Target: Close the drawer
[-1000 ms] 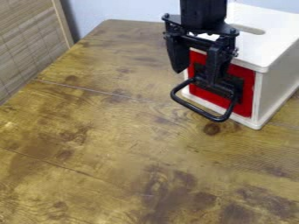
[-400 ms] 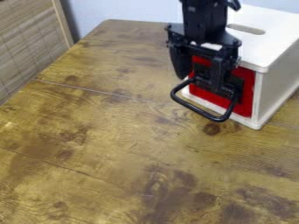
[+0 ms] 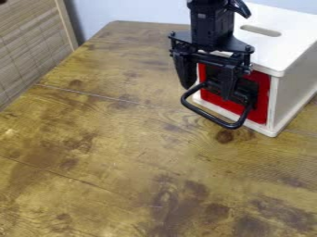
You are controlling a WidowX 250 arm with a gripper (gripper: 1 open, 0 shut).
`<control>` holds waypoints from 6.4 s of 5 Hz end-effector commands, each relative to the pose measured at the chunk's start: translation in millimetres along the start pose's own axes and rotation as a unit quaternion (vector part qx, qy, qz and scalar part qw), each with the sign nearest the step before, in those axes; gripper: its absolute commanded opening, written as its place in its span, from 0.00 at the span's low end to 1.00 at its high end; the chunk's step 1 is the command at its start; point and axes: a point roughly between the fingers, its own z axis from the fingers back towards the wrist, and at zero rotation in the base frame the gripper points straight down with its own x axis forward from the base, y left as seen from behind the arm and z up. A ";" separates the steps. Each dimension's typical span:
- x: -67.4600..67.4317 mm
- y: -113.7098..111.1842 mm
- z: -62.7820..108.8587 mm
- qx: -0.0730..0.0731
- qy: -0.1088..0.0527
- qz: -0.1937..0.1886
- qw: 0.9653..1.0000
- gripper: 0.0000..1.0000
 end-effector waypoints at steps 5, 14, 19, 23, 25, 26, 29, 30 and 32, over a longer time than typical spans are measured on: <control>-14.5 0.4 63.8 0.019 -0.095 0.072 0.993 1.00; -55.1 25.0 38.5 0.050 -0.140 0.065 0.987 1.00; -45.5 47.4 32.0 0.074 -0.129 0.200 0.968 1.00; -64.9 24.4 47.5 0.071 -0.133 0.222 0.963 1.00; -67.4 20.6 38.0 0.072 -0.134 0.223 0.963 1.00; -68.5 37.9 37.2 0.077 -0.131 0.250 0.956 1.00; -60.7 43.5 45.4 0.061 -0.124 0.263 0.955 1.00; -49.0 24.5 37.0 0.049 -0.122 0.231 0.964 1.00; -56.4 6.8 35.5 0.049 -0.103 0.237 0.965 1.00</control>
